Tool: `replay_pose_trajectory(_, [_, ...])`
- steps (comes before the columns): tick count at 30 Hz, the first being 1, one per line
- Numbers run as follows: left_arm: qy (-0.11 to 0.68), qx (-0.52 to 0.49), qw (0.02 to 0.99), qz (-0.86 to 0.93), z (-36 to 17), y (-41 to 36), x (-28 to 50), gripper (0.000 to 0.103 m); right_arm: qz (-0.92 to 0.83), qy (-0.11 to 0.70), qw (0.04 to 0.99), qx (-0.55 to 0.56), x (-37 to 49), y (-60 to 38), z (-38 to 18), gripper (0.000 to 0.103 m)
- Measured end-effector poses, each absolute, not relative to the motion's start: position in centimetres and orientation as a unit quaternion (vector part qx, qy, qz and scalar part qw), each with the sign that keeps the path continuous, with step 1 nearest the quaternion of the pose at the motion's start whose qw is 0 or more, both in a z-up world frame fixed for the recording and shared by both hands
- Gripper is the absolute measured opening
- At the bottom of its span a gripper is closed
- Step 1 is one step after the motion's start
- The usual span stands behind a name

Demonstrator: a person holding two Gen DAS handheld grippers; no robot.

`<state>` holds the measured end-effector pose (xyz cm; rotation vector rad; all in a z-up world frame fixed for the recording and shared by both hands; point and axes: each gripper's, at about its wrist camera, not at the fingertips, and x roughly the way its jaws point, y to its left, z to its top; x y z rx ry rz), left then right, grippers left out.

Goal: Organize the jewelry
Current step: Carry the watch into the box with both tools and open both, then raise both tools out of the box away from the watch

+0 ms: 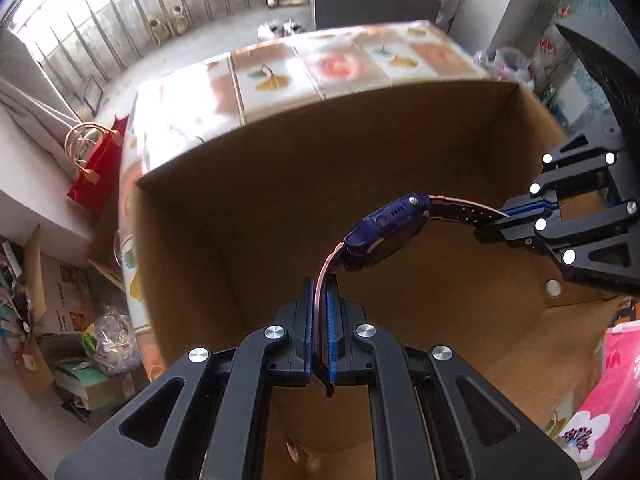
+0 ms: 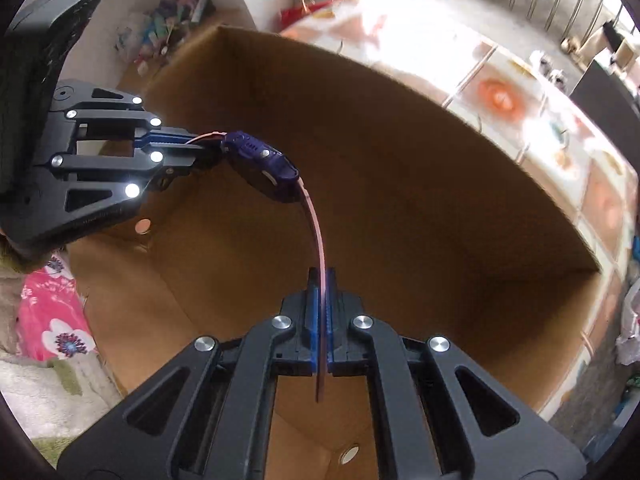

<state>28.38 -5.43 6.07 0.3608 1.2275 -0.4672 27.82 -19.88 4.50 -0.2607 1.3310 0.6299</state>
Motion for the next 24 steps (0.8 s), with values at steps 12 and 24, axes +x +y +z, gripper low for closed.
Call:
replay_pose_trajectory(12, [0.568, 0.184, 0.773, -0.215, 5.7, -5.8, 28.7, 0.036, 0.242, 0.623, 0.728, -0.155, 29.2, -20.7, 3.2, 0.01])
replay_pose_trajectory(24, [0.483, 0.082, 0.848, -0.204, 13.4, 0.0, 23.3, 0.057, 0.194, 0.527, 0.819, -0.117, 23.3, -24.1, 9.5, 0.057])
